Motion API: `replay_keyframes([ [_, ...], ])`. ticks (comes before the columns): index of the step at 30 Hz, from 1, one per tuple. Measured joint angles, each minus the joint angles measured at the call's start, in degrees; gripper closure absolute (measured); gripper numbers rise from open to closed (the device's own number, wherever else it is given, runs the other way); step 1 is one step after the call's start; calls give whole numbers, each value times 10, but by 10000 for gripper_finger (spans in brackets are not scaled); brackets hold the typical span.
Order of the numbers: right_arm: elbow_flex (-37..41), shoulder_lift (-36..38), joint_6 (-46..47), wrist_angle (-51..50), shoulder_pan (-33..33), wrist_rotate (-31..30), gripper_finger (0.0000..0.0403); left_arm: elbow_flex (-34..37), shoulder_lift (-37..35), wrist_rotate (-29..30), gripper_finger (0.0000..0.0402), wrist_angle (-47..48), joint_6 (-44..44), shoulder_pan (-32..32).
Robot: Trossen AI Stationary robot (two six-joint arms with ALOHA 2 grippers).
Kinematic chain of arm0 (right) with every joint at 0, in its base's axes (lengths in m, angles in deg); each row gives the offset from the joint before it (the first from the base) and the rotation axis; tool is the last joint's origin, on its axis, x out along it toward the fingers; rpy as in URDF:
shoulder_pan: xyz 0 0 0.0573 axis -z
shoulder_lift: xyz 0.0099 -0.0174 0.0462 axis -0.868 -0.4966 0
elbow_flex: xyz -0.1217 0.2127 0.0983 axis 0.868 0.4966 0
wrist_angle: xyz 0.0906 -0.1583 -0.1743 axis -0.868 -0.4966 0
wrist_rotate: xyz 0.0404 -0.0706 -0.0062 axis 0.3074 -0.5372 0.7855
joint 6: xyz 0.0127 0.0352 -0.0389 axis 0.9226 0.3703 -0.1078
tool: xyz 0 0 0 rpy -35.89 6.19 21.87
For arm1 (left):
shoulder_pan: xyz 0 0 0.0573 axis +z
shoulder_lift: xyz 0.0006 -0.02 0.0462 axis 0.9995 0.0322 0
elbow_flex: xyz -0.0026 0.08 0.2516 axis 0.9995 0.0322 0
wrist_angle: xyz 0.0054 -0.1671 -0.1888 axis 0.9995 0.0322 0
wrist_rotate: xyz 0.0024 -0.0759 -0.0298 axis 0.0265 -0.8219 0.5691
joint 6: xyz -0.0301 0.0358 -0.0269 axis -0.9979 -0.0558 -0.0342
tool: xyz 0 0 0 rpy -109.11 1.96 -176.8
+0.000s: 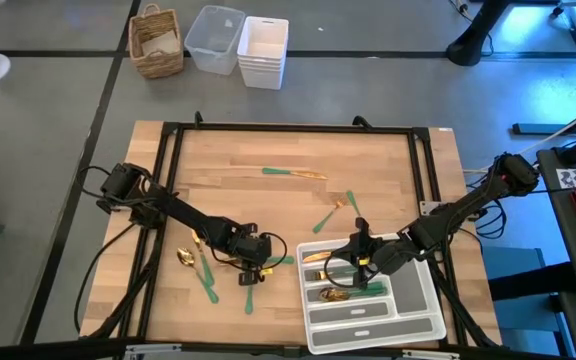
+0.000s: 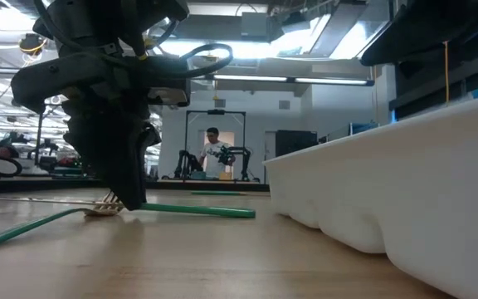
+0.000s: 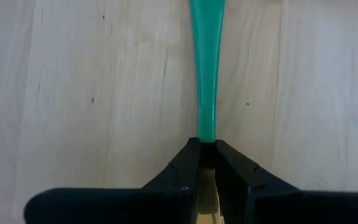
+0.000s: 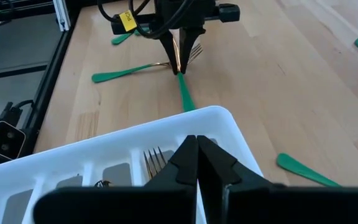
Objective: Sort silverware
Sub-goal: Put the bottom right green table knife into the silverware tray
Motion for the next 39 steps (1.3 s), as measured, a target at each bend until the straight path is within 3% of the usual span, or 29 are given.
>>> replay_keyframes([
  [27,0,0,0,-3,0,30,397,-2,-85,1,372,35,-29,0],
  [39,0,0,0,-3,0,30,397,-2,-119,1,376,4,-28,0],
])
